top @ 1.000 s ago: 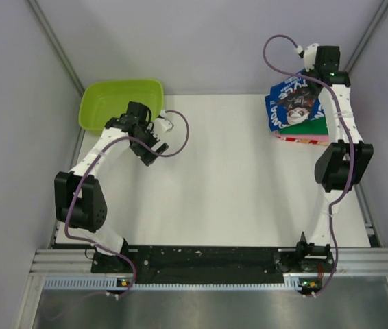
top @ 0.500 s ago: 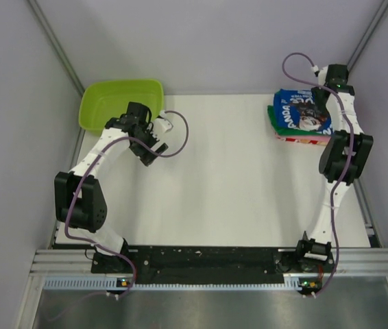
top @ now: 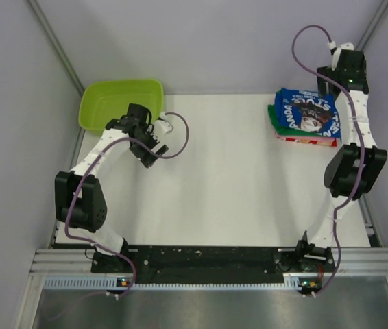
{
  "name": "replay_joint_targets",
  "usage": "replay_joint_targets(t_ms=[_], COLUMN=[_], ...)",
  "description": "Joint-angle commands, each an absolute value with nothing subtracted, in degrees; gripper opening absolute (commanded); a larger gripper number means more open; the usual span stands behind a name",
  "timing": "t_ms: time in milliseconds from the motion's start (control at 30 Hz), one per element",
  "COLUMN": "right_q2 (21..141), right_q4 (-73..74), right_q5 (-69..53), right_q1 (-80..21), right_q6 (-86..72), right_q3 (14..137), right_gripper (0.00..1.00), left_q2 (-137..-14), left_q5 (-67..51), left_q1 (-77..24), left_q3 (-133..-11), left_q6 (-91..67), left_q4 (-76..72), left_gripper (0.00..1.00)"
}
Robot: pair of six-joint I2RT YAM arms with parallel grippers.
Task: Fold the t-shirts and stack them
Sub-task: Put the neatly folded tshirt into the corner of the board with the right arm
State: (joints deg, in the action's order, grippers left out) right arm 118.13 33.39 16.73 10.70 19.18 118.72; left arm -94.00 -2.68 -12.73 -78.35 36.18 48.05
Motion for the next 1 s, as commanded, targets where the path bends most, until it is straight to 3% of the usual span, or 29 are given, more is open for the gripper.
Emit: replay_joint_targets(t_ms=[0, 133, 300, 433, 533, 733, 833, 967], right_q2=[102.86, 89.59, 74.30, 64.88, 58.91, 53.09, 54.31, 54.76], right_q4=[26.91, 13.05, -4.90, -16.49, -23.79, -32.33, -44.51, -45.53], right_q5=[7.76, -1.47, -4.04, -3.35, 1.73, 11.59, 12.04, 9.76], right_q1=[6.42, 3.08, -2.19, -4.65, -4.83, -5.27, -5.36, -5.97], right_q6=[14.25, 9.94, 4.76, 0.45, -4.65, -2.99, -5.09, -3.87], right_q3=[106.66, 84.17, 57.87, 39.34, 28.34, 13.47, 6.61, 6.24], right_gripper=[0.99, 0.99, 0.99, 0.99, 0.99, 0.99, 0.99, 0.99], left_q2=[-90.27, -86.06, -75.96, -67.35, -63.47, -64.85, -70.30, -75.57], left_q5=[-6.23, -10.45, -13.35, -15.30, -9.25, -3.60, -0.55, 0.28], left_q1=[-12.39, -12.31, -10.55, -8.88, -8.44, -5.98, -5.63, -5.27], left_q3=[-75.07, -69.54, -56.72, -44.08, -32.30, -12.15, -10.28, -9.59], left_q6=[35.33, 34.11, 27.62, 21.81, 16.19, 6.69, 5.46, 4.65], left_q4=[45.71, 39.57, 21.40, 1.72, -20.21, -53.22, -62.56, -69.05], left_gripper=[0.99, 0.99, 0.99, 0.99, 0.99, 0.99, 0.99, 0.99])
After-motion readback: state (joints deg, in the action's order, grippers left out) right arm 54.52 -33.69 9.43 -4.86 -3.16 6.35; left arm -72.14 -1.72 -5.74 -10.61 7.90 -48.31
